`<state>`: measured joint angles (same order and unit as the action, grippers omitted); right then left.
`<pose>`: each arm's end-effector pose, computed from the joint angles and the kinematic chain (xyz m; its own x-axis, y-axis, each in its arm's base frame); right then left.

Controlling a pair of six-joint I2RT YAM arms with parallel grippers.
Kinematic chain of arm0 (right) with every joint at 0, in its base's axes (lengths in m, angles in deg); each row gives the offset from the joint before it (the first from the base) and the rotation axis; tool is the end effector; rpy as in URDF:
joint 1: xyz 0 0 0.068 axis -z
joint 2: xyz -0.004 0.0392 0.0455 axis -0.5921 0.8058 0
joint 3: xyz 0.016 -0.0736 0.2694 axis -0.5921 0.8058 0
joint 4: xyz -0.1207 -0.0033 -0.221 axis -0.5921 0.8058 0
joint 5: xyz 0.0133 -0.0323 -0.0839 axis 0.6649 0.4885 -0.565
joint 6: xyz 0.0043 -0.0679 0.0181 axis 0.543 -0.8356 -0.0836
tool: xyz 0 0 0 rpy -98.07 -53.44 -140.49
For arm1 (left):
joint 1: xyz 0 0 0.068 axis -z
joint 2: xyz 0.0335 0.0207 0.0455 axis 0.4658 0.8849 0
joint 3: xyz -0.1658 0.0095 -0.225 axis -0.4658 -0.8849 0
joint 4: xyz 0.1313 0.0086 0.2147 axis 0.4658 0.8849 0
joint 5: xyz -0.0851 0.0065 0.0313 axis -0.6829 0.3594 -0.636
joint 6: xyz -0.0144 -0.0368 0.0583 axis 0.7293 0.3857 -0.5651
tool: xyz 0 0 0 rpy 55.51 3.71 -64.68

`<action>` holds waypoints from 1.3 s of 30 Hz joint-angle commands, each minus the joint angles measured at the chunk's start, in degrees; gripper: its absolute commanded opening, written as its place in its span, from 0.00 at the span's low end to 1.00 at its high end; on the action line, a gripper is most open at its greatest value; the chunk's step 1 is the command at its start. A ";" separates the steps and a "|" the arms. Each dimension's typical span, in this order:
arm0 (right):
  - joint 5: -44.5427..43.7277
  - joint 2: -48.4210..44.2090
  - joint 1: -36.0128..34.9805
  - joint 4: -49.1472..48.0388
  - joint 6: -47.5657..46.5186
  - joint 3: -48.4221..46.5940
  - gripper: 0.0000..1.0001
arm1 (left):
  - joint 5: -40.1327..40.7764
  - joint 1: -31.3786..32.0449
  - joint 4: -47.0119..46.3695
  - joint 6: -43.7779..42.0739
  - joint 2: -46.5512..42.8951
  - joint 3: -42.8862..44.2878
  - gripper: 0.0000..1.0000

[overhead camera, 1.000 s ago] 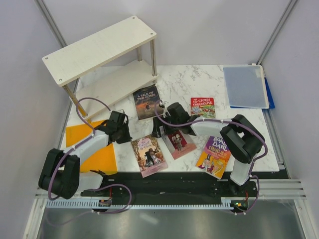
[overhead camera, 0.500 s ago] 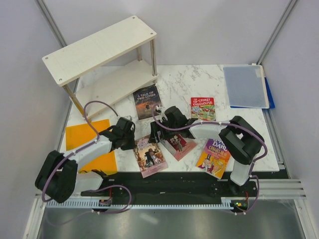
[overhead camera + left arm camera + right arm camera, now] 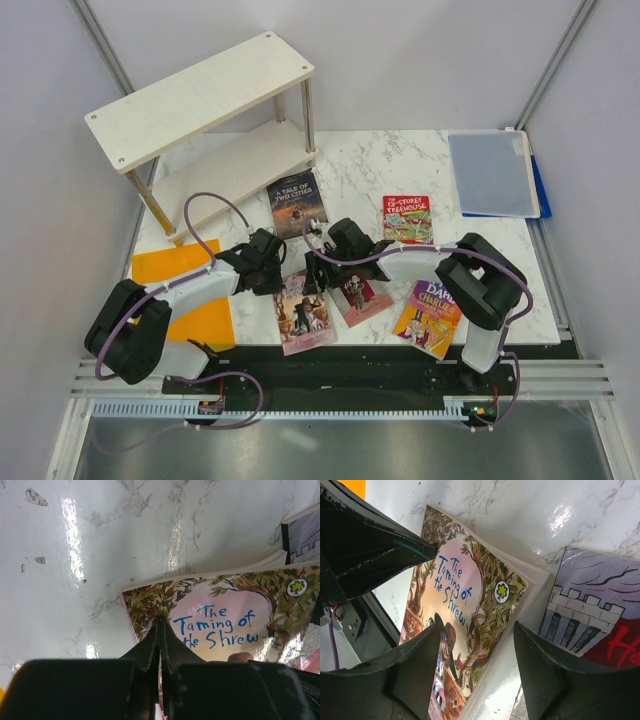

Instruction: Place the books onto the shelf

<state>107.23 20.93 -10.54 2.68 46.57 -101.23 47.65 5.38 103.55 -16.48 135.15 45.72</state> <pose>0.2404 0.2895 0.1485 -0.8358 -0.2723 -0.4767 -0.5294 0.6297 0.5685 0.2061 -0.1289 0.1520 -0.9064 -0.1484 -0.3956 -0.0634 0.9735 -0.2199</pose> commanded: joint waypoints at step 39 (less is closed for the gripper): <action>8.50 1.75 15.55 -20.16 1.78 -6.65 0.00 | 12.68 2.63 -5.94 -8.20 -26.03 -2.00 1.00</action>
<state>111.47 25.10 0.95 -9.72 47.62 -105.12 59.94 7.85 107.44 -19.17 115.94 48.01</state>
